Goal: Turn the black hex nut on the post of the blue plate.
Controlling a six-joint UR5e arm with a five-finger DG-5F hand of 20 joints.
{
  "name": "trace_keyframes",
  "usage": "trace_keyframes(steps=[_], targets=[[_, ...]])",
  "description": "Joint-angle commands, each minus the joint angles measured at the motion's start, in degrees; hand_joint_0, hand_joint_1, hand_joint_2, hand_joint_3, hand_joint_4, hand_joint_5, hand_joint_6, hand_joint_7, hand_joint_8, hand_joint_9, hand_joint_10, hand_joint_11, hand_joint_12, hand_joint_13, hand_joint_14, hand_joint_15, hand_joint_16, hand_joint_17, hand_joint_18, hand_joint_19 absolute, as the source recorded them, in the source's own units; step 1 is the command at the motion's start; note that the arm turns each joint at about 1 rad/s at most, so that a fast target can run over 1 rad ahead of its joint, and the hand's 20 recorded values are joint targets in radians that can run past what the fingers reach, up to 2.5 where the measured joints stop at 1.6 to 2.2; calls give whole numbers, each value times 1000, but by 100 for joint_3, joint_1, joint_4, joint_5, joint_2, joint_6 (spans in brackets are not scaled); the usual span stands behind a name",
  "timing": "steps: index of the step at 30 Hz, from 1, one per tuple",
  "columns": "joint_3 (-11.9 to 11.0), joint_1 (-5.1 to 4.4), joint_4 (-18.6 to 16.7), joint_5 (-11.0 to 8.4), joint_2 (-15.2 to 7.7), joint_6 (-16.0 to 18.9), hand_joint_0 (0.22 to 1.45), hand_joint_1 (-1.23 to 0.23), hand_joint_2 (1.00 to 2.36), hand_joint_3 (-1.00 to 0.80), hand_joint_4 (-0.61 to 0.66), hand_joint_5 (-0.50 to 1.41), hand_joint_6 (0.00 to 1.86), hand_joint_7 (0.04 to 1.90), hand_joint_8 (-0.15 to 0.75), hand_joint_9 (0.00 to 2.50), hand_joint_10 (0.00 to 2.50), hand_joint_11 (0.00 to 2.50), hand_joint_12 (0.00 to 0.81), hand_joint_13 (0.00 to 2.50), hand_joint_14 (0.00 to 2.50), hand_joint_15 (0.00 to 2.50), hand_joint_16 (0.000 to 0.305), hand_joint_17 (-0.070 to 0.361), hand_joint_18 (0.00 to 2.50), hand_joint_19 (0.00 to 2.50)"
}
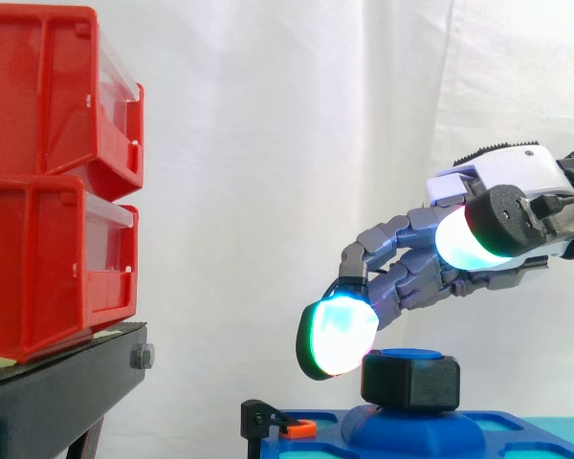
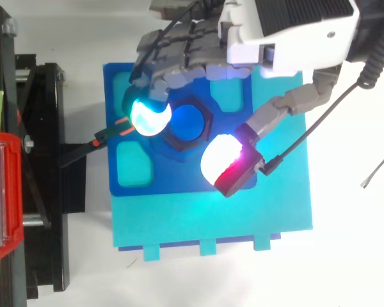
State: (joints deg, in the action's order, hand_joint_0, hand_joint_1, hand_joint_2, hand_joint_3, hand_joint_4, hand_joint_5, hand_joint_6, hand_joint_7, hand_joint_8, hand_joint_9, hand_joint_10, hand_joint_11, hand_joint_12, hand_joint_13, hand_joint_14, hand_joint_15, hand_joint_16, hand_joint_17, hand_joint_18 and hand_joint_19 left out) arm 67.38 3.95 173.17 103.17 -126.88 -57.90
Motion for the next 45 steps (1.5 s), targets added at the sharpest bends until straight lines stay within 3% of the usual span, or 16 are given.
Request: trace_keyframes(steps=[1,21,27,33,38,43,44,45], targets=[[-6,54,-11,71,-3,-28,490,-323,1000,-500,241,-185,503,869,282,393,0,51,378,273,0,0,53,120,0,59],[-6,423,-2,546,6,-143,490,-323,1000,-500,240,-185,503,872,283,392,0,51,377,274,0,5,53,120,1,64],[-102,467,15,607,6,-125,490,-323,1000,-500,236,-186,503,871,283,393,2,45,377,274,0,2,53,120,3,71],[-243,414,41,581,6,-125,490,-324,1000,-500,234,-186,503,867,282,393,2,46,376,274,0,6,53,120,5,70],[-296,308,-82,511,-3,-125,490,-324,1000,-500,237,-185,503,868,284,393,0,45,377,274,1,2,53,120,5,72],[-287,141,-161,309,-3,-125,490,-324,1000,-500,237,-185,503,868,283,396,2,43,376,273,0,3,53,119,2,70],[-287,45,-196,212,-3,-125,490,-324,1000,-500,236,-185,503,868,283,396,0,40,376,273,0,0,53,119,2,71],[-296,27,-196,177,-3,-116,490,-324,1000,-500,236,-185,503,867,283,396,0,47,376,273,0,2,53,120,1,72]])
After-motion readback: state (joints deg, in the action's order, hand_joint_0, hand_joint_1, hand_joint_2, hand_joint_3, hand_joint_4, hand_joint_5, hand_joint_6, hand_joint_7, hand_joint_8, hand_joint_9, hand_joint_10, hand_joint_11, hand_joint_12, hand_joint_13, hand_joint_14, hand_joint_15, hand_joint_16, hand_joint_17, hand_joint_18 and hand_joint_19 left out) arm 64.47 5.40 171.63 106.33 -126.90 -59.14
